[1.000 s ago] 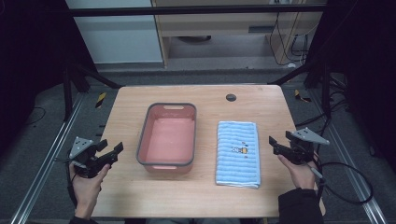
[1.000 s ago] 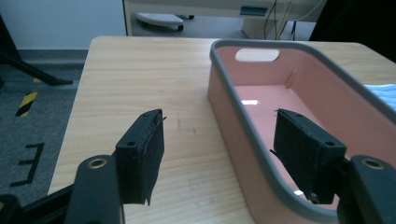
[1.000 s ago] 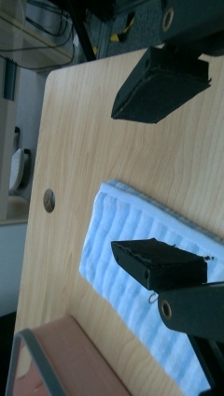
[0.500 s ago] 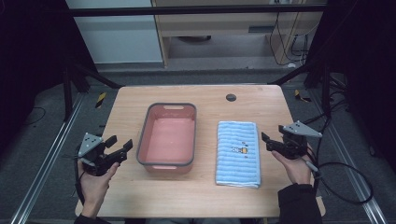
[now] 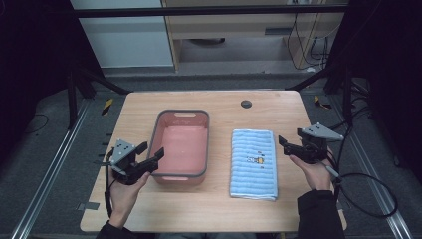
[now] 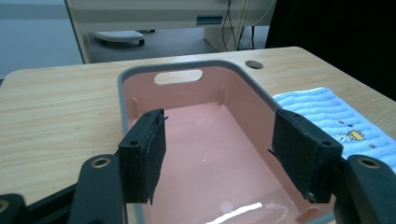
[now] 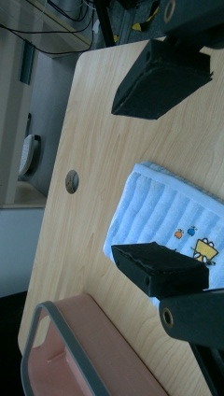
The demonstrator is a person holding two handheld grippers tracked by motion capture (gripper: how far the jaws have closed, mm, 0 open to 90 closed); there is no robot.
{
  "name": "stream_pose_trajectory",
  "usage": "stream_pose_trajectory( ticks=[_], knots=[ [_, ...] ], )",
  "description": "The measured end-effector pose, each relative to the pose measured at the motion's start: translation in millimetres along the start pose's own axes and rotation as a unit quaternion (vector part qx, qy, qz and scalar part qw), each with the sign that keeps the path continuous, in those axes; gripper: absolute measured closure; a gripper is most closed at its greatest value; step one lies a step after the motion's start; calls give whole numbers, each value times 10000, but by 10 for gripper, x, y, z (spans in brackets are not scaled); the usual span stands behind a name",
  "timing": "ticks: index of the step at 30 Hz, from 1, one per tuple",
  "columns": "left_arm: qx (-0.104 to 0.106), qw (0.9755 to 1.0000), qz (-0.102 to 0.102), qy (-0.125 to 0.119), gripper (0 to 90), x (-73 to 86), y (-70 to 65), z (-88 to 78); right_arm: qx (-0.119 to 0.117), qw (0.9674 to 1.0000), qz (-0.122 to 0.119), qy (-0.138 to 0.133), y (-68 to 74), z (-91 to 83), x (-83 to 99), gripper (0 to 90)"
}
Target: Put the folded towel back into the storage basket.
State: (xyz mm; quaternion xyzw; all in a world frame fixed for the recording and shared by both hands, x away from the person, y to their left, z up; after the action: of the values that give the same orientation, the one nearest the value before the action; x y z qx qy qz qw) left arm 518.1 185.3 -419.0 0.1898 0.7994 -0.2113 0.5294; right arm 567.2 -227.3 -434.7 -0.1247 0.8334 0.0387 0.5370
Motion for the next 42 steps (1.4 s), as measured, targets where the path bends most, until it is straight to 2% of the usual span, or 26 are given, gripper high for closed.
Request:
stream_pose_trajectory(
  ticks=[1,2,4,5,6,12,13,14,17,18,19,20,21,22,27,37,42],
  knots=[
    [0,10000,0,0,347,0,0,0,-21,10000,18,14,0,6,-1,274],
    [43,10000,36,-14,348,-15,-65,43,-23,10000,7,14,-4,14,-4,273],
    [69,9999,82,-3,348,-21,-97,68,-16,10000,7,23,-8,20,-7,273],
    [122,9999,97,-6,348,-33,-167,121,-29,10000,36,18,-13,25,-18,273],
    [122,9999,97,-6,349,-33,-167,121,-44,10000,59,18,-13,33,-21,274],
    [311,9993,209,59,348,-50,-407,296,38,10000,6,45,-42,65,-31,306],
    [357,9990,249,66,349,-62,-480,345,54,10000,-34,34,-55,76,-40,308],
    [357,9990,249,66,349,-62,-480,345,53,10000,-43,35,-60,81,-43,307],
    [434,9985,331,88,349,-78,-582,402,77,10000,-10,23,-80,91,-57,302],
    [460,9983,342,100,352,-80,-617,418,80,9999,65,2,-96,96,-73,300],
    [508,9979,377,112,353,-86,-688,457,81,9999,78,9,-104,101,-78,302],
    [508,9979,377,112,354,-86,-688,457,95,9999,85,5,-112,107,-85,305],
    [558,9975,410,128,355,-85,-762,499,104,9999,82,14,-120,110,-92,310],
    [558,9975,410,128,356,-85,-762,499,100,9999,69,12,-125,113,-100,317],
    [720,9956,546,255,368,-40,-990,638,93,10000,29,-8,-138,129,-162,341],
    [922,9933,568,413,399,83,-1249,816,59,10000,37,52,-130,239,-190,369],
    [980,9915,680,517,416,155,-1384,914,9,9999,45,132,-122,331,-157,387]
  ],
)
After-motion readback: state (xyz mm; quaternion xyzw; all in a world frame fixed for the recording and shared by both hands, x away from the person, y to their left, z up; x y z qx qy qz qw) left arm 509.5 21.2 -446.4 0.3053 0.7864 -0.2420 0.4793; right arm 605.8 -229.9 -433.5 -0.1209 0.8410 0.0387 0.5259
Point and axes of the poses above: each handheld gripper's, and its own axes: z roughly forward along the jaws, x roughly out of its underside, y roughly to its left, the point moved 10 cm from there along z, roughly forward along the jaws, and after that the axes turned 7 degrees about x, right-handed, at the moved point
